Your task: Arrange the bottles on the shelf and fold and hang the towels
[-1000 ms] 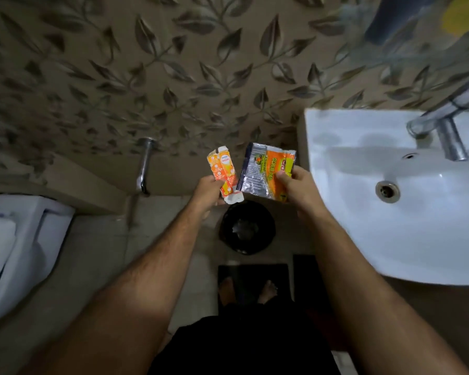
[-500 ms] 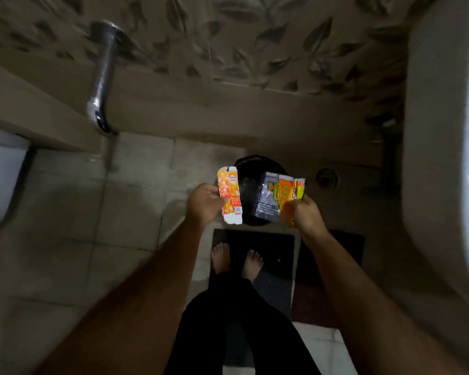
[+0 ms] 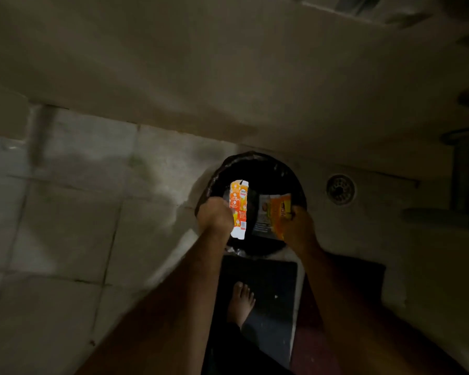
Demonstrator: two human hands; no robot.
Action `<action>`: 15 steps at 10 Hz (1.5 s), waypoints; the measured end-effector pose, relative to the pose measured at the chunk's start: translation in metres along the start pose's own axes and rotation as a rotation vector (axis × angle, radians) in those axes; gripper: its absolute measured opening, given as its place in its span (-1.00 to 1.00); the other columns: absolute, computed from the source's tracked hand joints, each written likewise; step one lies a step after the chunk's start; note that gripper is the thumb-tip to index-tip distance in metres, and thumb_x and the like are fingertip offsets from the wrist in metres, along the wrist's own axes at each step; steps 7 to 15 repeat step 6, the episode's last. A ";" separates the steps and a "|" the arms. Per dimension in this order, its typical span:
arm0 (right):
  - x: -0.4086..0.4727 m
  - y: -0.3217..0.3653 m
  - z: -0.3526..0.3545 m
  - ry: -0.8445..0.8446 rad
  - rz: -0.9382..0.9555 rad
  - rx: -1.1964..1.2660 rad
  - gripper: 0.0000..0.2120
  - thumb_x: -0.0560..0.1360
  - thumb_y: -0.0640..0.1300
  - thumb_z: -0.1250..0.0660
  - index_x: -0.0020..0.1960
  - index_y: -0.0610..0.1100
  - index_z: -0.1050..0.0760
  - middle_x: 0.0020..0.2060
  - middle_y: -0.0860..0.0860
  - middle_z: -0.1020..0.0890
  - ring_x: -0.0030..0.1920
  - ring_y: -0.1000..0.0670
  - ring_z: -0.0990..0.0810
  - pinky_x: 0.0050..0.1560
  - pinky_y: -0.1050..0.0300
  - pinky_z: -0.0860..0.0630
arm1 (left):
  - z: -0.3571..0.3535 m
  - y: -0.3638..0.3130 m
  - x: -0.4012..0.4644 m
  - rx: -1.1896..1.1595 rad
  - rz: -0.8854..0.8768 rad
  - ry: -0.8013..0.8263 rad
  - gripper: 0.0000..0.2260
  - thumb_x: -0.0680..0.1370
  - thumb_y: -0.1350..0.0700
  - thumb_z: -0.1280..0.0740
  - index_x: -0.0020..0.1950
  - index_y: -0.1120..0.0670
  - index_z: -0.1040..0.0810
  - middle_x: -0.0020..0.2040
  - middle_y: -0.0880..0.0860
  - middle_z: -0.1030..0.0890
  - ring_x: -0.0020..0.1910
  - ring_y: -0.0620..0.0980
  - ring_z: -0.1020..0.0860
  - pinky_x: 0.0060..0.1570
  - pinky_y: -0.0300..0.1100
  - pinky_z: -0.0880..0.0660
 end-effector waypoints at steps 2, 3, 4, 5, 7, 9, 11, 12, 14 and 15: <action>0.056 -0.005 -0.035 -0.042 0.071 -0.158 -0.83 0.54 -0.11 -0.32 -0.01 -0.22 -0.52 -0.02 -0.18 -0.63 0.03 -0.21 -0.60 0.09 -0.10 -0.55 | -0.055 0.004 0.051 0.030 0.043 -0.056 -0.78 0.60 0.15 -0.25 0.12 0.19 -0.64 0.13 0.20 -0.64 0.14 0.18 -0.59 0.02 -0.05 -0.52; 0.078 -0.007 -0.050 -0.019 0.071 -0.160 -0.72 0.55 -0.03 -0.32 0.12 -0.23 -0.53 0.08 -0.22 -0.64 0.10 -0.24 -0.61 0.12 -0.07 -0.54 | -0.070 0.007 0.075 0.055 0.056 -0.036 -0.79 0.59 0.18 -0.27 0.14 0.22 -0.61 0.17 0.22 -0.62 0.18 0.20 -0.57 0.07 -0.04 -0.51; 0.086 -0.008 -0.059 -0.037 0.085 -0.271 -0.62 0.63 0.03 -0.21 0.25 -0.25 -0.46 0.20 -0.28 -0.57 0.20 -0.28 -0.55 0.17 -0.05 -0.47 | -0.075 0.009 0.080 0.052 0.070 -0.031 -0.73 0.57 0.16 -0.31 0.24 0.25 -0.54 0.22 0.26 -0.58 0.23 0.25 -0.53 0.13 0.00 -0.49; 0.068 -0.001 -0.051 -0.052 0.168 -0.404 -0.69 0.64 -0.13 -0.16 0.27 -0.32 -0.43 0.22 -0.31 -0.55 0.22 -0.28 -0.54 0.18 -0.05 -0.45 | -0.067 0.009 0.060 0.040 0.025 -0.033 -0.71 0.57 0.10 -0.33 0.21 0.24 -0.56 0.18 0.26 -0.61 0.18 0.25 -0.56 0.08 0.00 -0.51; 0.038 0.009 -0.034 -0.035 0.206 -0.448 -0.75 0.62 -0.18 -0.17 0.23 -0.30 -0.41 0.17 -0.29 -0.56 0.17 -0.26 -0.56 0.14 -0.05 -0.49 | -0.049 0.001 0.021 -0.002 -0.109 -0.053 -0.72 0.60 0.00 -0.30 0.14 0.20 -0.58 0.07 0.22 -0.64 0.07 0.21 -0.60 -0.08 -0.05 -0.50; 0.038 0.009 -0.034 -0.035 0.206 -0.448 -0.75 0.62 -0.18 -0.17 0.23 -0.30 -0.41 0.17 -0.29 -0.56 0.17 -0.26 -0.56 0.14 -0.05 -0.49 | -0.049 0.001 0.021 -0.002 -0.109 -0.053 -0.72 0.60 0.00 -0.30 0.14 0.20 -0.58 0.07 0.22 -0.64 0.07 0.21 -0.60 -0.08 -0.05 -0.50; 0.038 0.009 -0.034 -0.035 0.206 -0.448 -0.75 0.62 -0.18 -0.17 0.23 -0.30 -0.41 0.17 -0.29 -0.56 0.17 -0.26 -0.56 0.14 -0.05 -0.49 | -0.049 0.001 0.021 -0.002 -0.109 -0.053 -0.72 0.60 0.00 -0.30 0.14 0.20 -0.58 0.07 0.22 -0.64 0.07 0.21 -0.60 -0.08 -0.05 -0.50; 0.038 0.009 -0.034 -0.035 0.206 -0.448 -0.75 0.62 -0.18 -0.17 0.23 -0.30 -0.41 0.17 -0.29 -0.56 0.17 -0.26 -0.56 0.14 -0.05 -0.49 | -0.049 0.001 0.021 -0.002 -0.109 -0.053 -0.72 0.60 0.00 -0.30 0.14 0.20 -0.58 0.07 0.22 -0.64 0.07 0.21 -0.60 -0.08 -0.05 -0.50; 0.038 0.009 -0.034 -0.035 0.206 -0.448 -0.75 0.62 -0.18 -0.17 0.23 -0.30 -0.41 0.17 -0.29 -0.56 0.17 -0.26 -0.56 0.14 -0.05 -0.49 | -0.049 0.001 0.021 -0.002 -0.109 -0.053 -0.72 0.60 0.00 -0.30 0.14 0.20 -0.58 0.07 0.22 -0.64 0.07 0.21 -0.60 -0.08 -0.05 -0.50; 0.038 0.009 -0.034 -0.035 0.206 -0.448 -0.75 0.62 -0.18 -0.17 0.23 -0.30 -0.41 0.17 -0.29 -0.56 0.17 -0.26 -0.56 0.14 -0.05 -0.49 | -0.049 0.001 0.021 -0.002 -0.109 -0.053 -0.72 0.60 0.00 -0.30 0.14 0.20 -0.58 0.07 0.22 -0.64 0.07 0.21 -0.60 -0.08 -0.05 -0.50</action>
Point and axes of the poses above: each hand's wrist, its own x-axis towards the middle knuckle, its own z-axis out of the back of the hand, y = z × x, the point moved 1 cm from there along x, towards the middle knuckle
